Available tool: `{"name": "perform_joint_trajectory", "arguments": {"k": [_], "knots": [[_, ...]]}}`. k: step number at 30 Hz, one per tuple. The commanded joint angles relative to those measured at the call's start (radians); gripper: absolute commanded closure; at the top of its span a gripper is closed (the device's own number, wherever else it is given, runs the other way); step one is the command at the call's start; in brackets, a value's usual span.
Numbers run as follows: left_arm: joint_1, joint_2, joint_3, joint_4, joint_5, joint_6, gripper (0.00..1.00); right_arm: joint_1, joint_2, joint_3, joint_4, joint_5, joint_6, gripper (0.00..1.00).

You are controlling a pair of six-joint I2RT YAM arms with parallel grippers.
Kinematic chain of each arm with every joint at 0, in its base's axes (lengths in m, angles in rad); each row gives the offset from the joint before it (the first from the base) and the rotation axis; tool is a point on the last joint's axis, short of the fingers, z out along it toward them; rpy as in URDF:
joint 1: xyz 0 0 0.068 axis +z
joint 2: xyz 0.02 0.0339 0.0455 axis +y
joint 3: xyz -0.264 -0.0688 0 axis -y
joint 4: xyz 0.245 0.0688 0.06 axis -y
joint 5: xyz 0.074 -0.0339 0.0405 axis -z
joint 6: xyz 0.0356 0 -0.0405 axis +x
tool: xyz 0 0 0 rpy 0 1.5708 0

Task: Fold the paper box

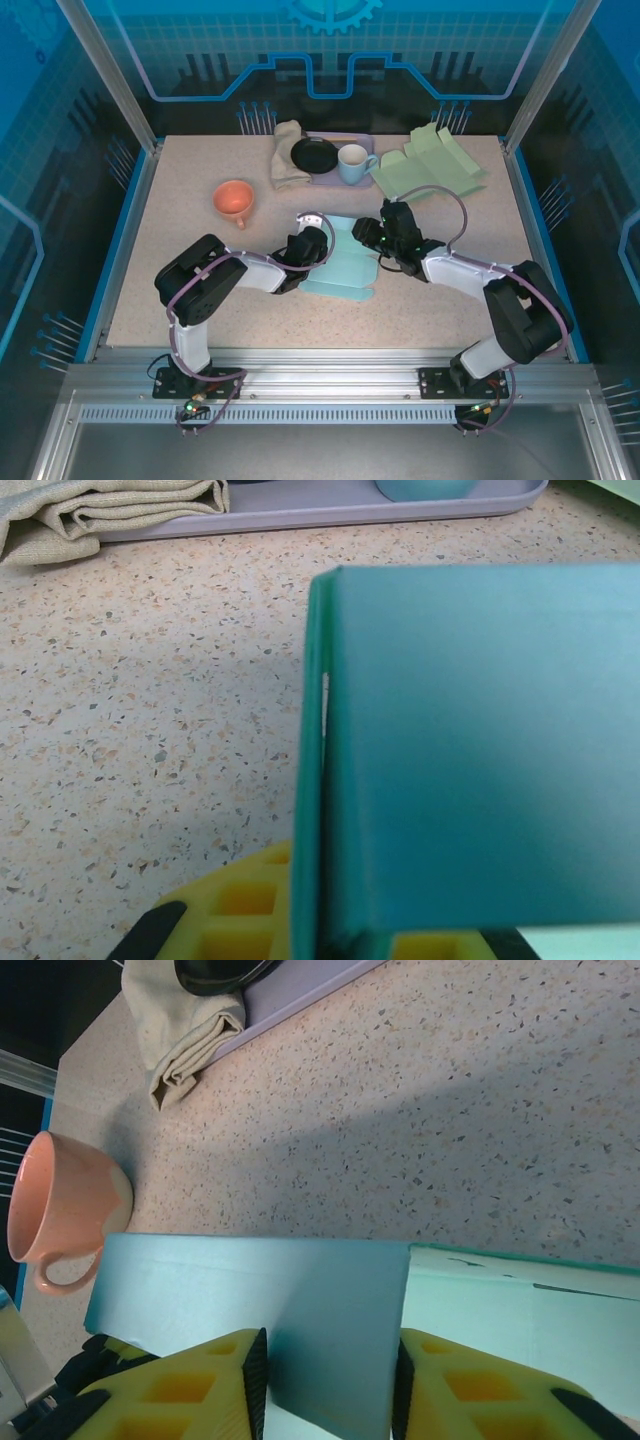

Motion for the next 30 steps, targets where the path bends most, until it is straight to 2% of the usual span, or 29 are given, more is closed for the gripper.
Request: {"name": "perform_joint_trajectory", "arguments": {"k": [1,4,7,10,22,30], "knots": [[-0.013,0.029,-0.015,-0.083,0.012,-0.014,1.0,-0.011,-0.021,-0.034,0.043,-0.007,0.023,0.65],[-0.013,0.024,-0.011,-0.095,0.002,-0.021,1.0,-0.015,-0.034,-0.05,0.048,-0.007,0.024,0.63],[-0.012,0.021,-0.006,-0.111,-0.019,-0.024,1.0,-0.018,-0.057,-0.056,-0.015,0.037,0.001,0.48],[-0.012,0.019,-0.003,-0.119,-0.028,-0.025,1.0,-0.022,-0.078,-0.081,-0.047,0.083,-0.034,0.45],[-0.012,0.006,0.0,-0.139,-0.026,-0.029,1.0,-0.052,-0.08,-0.197,0.01,0.122,-0.11,0.47],[-0.013,0.004,0.003,-0.139,0.001,-0.025,1.0,-0.069,-0.032,-0.184,0.054,0.124,-0.182,0.47]]}}
